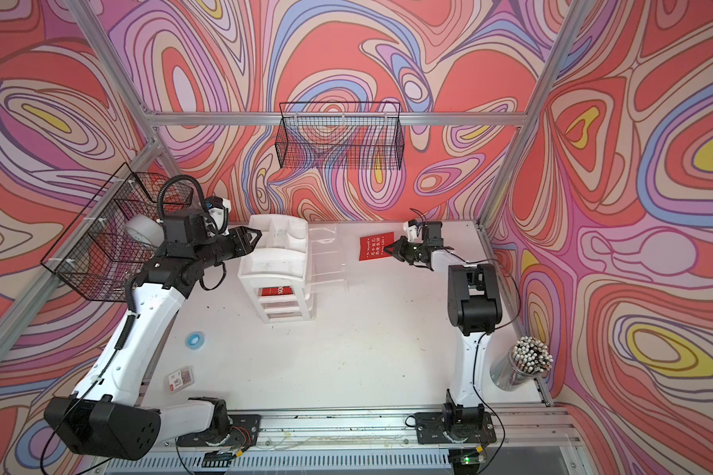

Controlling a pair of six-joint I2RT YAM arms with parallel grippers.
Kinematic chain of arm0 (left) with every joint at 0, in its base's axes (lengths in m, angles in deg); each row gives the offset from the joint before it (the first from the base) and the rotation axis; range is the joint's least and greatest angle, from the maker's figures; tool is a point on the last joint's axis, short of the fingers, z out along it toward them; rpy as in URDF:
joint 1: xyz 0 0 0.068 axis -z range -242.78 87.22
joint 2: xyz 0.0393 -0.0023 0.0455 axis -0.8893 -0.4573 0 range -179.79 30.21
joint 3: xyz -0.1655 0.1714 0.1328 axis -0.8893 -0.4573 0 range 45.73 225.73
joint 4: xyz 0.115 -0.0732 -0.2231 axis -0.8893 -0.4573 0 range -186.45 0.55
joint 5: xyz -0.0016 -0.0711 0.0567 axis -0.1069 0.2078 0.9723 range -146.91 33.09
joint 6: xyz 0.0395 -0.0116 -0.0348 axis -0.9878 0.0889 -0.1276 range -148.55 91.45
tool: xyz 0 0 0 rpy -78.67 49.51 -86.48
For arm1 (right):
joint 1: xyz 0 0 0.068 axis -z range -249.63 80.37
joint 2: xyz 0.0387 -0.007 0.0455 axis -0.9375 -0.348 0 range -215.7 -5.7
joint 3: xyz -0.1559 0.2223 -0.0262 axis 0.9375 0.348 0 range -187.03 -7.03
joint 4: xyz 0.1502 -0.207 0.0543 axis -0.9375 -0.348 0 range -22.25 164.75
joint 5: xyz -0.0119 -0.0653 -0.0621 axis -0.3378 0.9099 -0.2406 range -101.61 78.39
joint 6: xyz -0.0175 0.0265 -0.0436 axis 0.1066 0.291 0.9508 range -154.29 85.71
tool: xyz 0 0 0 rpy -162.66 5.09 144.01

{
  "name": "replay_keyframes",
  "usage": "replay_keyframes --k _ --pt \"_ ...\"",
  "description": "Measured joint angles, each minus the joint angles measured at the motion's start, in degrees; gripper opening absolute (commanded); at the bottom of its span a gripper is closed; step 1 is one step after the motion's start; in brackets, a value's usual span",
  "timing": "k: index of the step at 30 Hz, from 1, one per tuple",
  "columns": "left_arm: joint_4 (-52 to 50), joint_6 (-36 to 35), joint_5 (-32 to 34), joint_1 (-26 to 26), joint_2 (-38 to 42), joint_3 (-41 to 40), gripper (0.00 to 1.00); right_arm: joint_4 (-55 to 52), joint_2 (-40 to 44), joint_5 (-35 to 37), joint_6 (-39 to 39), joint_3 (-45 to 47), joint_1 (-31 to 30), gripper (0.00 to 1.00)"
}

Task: Take the postcards out of the drawer
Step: Place the postcard at the center of the board.

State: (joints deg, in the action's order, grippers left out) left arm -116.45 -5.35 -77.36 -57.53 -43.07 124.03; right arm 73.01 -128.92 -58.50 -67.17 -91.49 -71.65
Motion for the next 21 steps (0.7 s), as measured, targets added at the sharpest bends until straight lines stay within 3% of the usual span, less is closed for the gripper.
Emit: replay_keyframes --k 4,21 --pt "-0.1 0.0 0.0 0.0 0.0 0.0 0.39 1.3 -1.9 0.0 -1.4 0.0 -0.7 0.04" --pt "-0.6 -0.7 -0.1 -0.8 0.0 0.0 0.39 1.3 -5.6 3.0 -3.5 -0.8 -1.4 0.37"
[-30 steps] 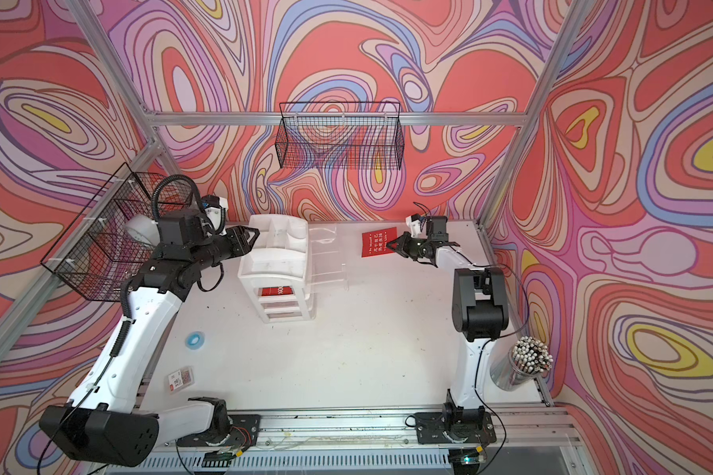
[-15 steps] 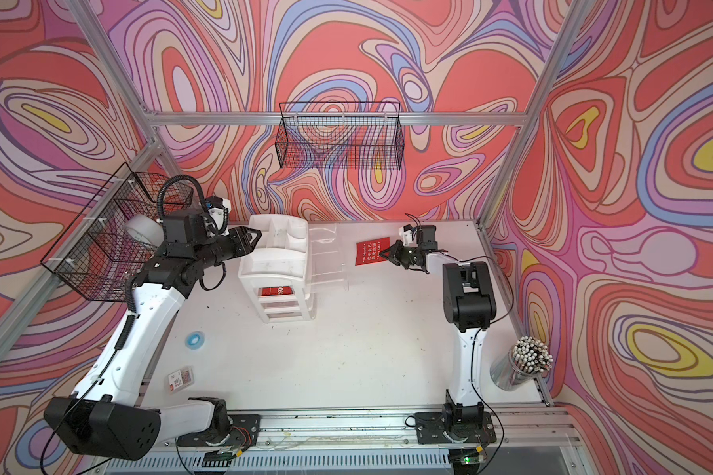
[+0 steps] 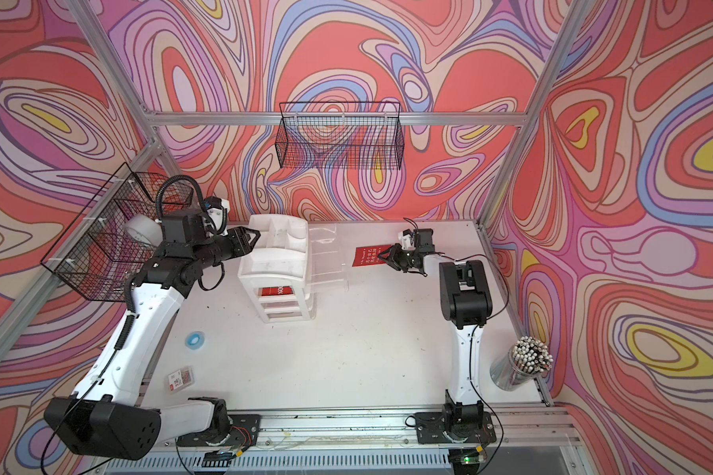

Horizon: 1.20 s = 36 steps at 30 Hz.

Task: Take the postcards out of the drawer
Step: Place the postcard at the center of the board.

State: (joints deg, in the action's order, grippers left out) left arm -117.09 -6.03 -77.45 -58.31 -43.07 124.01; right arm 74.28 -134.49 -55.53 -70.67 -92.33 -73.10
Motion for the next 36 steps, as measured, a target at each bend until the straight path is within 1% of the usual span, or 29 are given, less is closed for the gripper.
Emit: replay_keyframes --k 4,9,20,36 --pt "-0.1 0.0 0.0 -0.3 0.0 0.0 0.39 -1.8 -0.3 1.6 0.8 -0.9 0.0 0.43" --pt "-0.1 0.0 0.0 -0.8 0.0 -0.1 0.40 -4.3 -0.3 4.2 2.3 -2.7 0.0 0.47" --pt "-0.1 0.0 -0.5 -1.2 0.0 -0.1 0.40 -8.5 -1.0 7.7 5.3 -5.1 0.0 0.55" --pt "-0.3 0.0 -0.5 -1.4 0.0 -0.3 0.40 -11.9 -1.7 10.4 7.5 -7.6 0.0 0.62"
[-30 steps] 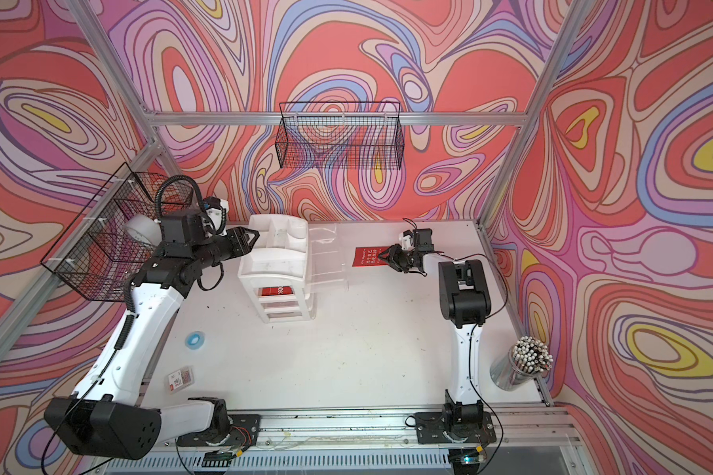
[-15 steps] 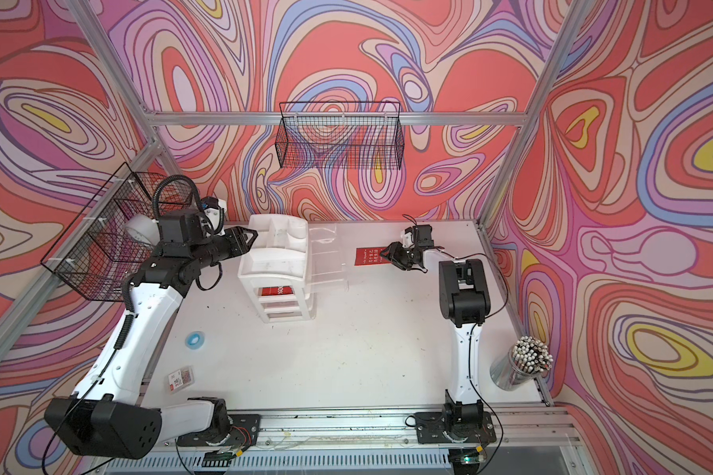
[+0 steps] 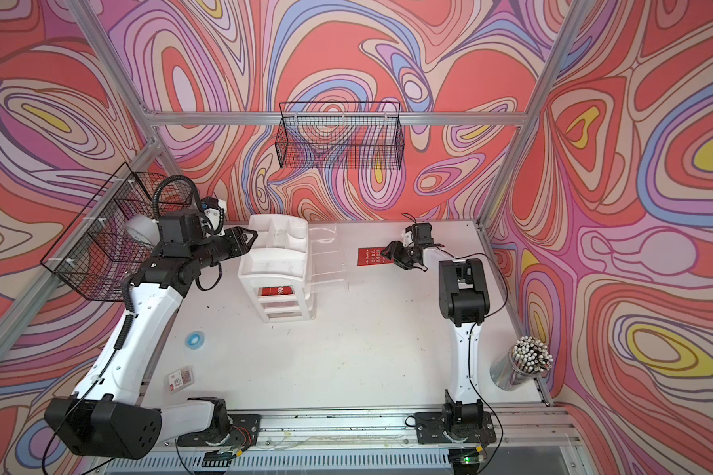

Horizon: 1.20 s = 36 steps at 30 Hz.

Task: Take the postcards out of the drawer
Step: Place the postcard at the center of the board.

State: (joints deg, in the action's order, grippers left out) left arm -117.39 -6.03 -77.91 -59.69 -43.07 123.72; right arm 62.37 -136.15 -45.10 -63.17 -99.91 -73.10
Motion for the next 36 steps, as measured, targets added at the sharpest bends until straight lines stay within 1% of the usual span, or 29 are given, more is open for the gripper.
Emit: replay_keyframes --k 18,25,31,36 --pt "-0.2 0.0 0.0 -0.2 0.0 -1.5 0.41 -4.3 0.0 4.5 4.3 -2.5 0.0 0.67" --pt "-0.2 0.0 0.0 -0.2 0.0 -1.7 0.41 -6.6 0.0 7.7 7.6 -3.8 -0.7 0.68" --pt "-0.2 0.0 0.0 -0.2 0.1 -1.9 0.41 -9.5 0.0 12.0 11.0 -5.9 -3.0 0.67" --pt "-0.3 0.0 0.0 -0.2 0.1 -2.1 0.41 -10.7 0.0 14.7 11.9 -6.7 -4.2 0.67"
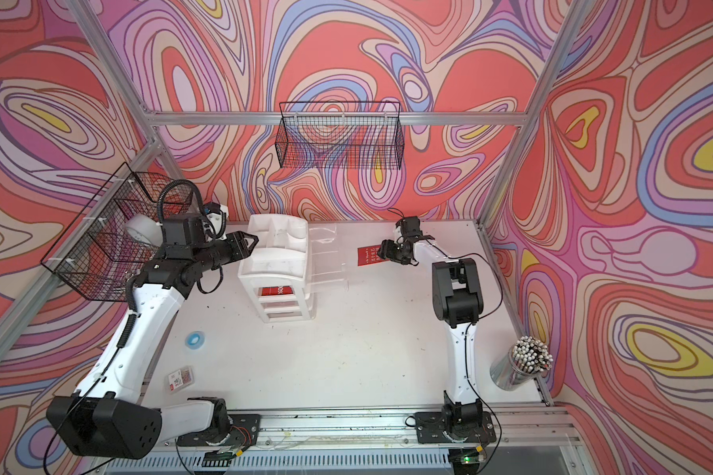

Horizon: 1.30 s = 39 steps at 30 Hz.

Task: Take the postcards out of the drawer
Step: Place the postcard at the center of the board.

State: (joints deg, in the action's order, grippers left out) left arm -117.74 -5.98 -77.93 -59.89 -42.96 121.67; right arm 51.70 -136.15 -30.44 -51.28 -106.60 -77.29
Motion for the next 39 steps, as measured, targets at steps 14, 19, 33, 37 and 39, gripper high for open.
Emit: replay_keyframes --k 14,19,33,37,39 --pt "-0.3 0.0 0.0 0.0 0.0 0.0 0.42 -4.7 0.0 9.5 3.5 -1.9 -1.9 0.68" --pt "-0.3 0.0 0.0 -0.1 0.0 0.0 0.41 -4.9 0.0 10.9 3.7 -2.2 -3.0 0.68" --pt "-5.3 -1.8 4.1 -0.3 -0.9 3.0 0.41 -2.4 9.5 9.0 1.0 2.6 -2.8 0.65" --pt "-6.0 -3.0 5.6 -0.3 -2.6 4.6 0.40 1.2 15.6 6.0 -0.6 8.5 -2.9 0.63" --pt "-6.3 -3.8 6.9 -0.3 -3.7 5.1 0.38 3.0 17.9 4.7 -1.3 11.2 -3.0 0.63"
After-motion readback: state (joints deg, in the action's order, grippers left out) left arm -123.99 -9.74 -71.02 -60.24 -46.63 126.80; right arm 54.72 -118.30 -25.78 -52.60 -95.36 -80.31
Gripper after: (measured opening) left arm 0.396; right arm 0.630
